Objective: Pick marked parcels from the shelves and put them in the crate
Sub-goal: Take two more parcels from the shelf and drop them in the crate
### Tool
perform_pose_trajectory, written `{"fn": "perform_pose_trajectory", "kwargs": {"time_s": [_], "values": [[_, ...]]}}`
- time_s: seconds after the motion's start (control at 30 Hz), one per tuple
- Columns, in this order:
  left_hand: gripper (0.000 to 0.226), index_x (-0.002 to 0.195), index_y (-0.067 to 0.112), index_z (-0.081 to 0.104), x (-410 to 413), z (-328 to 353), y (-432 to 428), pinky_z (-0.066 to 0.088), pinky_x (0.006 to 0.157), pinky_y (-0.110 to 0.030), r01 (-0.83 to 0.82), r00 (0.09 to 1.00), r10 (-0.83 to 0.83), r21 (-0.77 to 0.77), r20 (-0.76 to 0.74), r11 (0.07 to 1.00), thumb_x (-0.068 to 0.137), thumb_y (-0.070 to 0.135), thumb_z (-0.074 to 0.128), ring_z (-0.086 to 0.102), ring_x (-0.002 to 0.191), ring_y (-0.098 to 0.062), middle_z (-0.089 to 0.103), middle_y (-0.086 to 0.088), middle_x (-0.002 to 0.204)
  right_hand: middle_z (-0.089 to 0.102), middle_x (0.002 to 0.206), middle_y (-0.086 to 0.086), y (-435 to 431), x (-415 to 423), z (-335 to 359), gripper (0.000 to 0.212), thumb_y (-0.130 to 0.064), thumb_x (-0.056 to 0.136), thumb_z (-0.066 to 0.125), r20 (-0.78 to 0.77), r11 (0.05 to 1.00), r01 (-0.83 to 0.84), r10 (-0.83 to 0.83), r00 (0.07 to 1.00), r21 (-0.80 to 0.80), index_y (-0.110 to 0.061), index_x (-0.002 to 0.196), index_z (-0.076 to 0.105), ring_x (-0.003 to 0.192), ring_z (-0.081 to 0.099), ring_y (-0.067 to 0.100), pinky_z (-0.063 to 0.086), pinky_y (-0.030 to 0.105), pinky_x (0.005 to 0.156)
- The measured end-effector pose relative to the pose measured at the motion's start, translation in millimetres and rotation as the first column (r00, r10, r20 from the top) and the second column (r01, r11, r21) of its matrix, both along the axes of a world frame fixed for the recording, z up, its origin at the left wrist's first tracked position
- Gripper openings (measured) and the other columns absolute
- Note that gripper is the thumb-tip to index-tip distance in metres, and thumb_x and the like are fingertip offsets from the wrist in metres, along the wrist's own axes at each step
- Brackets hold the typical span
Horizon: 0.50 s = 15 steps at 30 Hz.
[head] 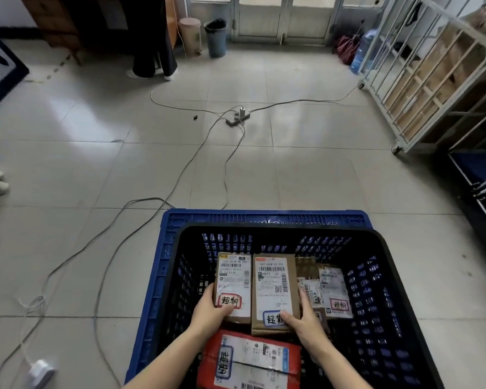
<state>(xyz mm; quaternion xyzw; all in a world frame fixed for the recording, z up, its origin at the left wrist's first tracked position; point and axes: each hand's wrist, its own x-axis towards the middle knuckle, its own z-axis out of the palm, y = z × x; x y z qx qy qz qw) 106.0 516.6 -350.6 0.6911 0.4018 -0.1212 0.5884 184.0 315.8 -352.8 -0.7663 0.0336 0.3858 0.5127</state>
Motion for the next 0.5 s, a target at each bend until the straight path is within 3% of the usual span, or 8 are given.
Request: {"fn": "perform_pose_trajectory", "kwargs": {"time_s": [0.13, 0.2, 0.37, 0.5], "values": [[0.051, 0.128, 0.014, 0.045, 8, -7, 7, 0.046, 0.077, -0.019, -0.029, 1.000, 0.029, 0.010, -0.010, 1.000, 0.082, -0.001, 0.062, 0.058, 0.096, -0.014, 0.060, 0.003, 0.103, 0.041, 0.130, -0.006, 13, 11, -5, 0.075, -0.010, 0.089, 0.058, 0.000, 1.000, -0.010, 0.010, 1.000, 0.028, -0.020, 0.148, 0.012, 0.115, 0.036, 0.007, 0.030, 0.029, 0.102], [0.050, 0.127, 0.013, 0.046, 13, -10, 11, 0.047, 0.086, -0.025, -0.048, 0.999, 0.048, 0.006, -0.018, 0.999, 0.083, -0.002, 0.062, 0.058, 0.099, -0.017, 0.060, 0.000, 0.105, 0.042, 0.127, -0.007, 20, 18, -8, 0.075, -0.009, 0.089, 0.058, 0.001, 0.999, -0.009, 0.008, 1.000, 0.036, -0.021, 0.147, 0.013, 0.114, 0.036, 0.005, 0.029, 0.025, 0.099], [0.050, 0.128, 0.011, 0.046, 26, -20, 18, 0.045, 0.091, -0.028, -0.079, 0.996, 0.079, 0.001, -0.029, 0.997, 0.082, -0.004, 0.061, 0.058, 0.107, -0.021, 0.060, -0.003, 0.108, 0.050, 0.135, 0.002, 28, 31, -13, 0.076, -0.010, 0.086, 0.063, 0.004, 1.000, 0.010, -0.010, 1.000, 0.014, -0.025, 0.146, 0.018, 0.117, 0.048, 0.015, 0.036, 0.037, 0.107], [0.053, 0.131, 0.011, 0.045, 27, -31, 19, 0.046, 0.093, -0.031, -0.099, 0.992, 0.097, -0.025, -0.077, 0.995, 0.082, -0.005, 0.061, 0.059, 0.111, -0.024, 0.062, -0.009, 0.120, 0.050, 0.131, 0.000, 32, 32, -14, 0.076, -0.010, 0.086, 0.063, 0.001, 1.000, 0.005, -0.005, 1.000, 0.022, -0.024, 0.146, 0.017, 0.114, 0.047, 0.012, 0.036, 0.032, 0.103]]}}
